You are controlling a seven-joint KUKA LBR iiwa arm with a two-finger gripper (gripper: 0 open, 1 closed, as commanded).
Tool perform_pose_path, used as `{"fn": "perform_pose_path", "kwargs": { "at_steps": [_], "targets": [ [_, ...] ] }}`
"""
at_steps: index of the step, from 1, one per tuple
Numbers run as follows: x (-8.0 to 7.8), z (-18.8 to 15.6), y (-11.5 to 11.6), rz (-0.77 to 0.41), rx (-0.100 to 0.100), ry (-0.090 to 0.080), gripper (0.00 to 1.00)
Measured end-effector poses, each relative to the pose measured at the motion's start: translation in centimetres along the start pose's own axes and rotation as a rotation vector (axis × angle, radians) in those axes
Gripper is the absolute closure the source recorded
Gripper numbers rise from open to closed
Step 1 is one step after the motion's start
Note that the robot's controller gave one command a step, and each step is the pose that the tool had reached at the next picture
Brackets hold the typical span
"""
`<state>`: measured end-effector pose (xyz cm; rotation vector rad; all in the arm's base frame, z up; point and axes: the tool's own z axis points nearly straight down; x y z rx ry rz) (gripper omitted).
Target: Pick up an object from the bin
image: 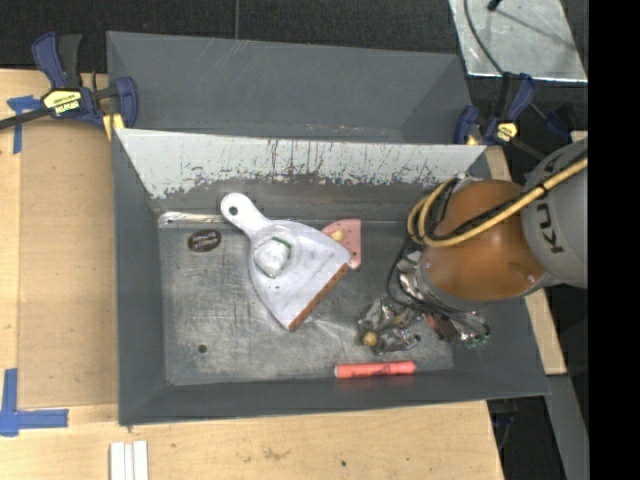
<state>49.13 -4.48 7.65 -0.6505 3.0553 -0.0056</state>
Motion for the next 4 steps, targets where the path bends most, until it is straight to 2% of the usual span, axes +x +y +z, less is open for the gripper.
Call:
{"fn": "perform_pose_path", "kwargs": {
  "at_steps": [1,2,3,4],
  "targets": [
    [0.0,0.0,0.0,0.0,0.0,0.0,1.0],
    [-1.3,-8.8,-1.3,0.001,-0.006,0.014,1.0],
    [-1.3,-8.8,-1.3,0.001,-0.006,0.014,1.0],
    [-0.6,-13.7,-0.3,-0.004,-0.009,0.019,1.0]
  ]
}}
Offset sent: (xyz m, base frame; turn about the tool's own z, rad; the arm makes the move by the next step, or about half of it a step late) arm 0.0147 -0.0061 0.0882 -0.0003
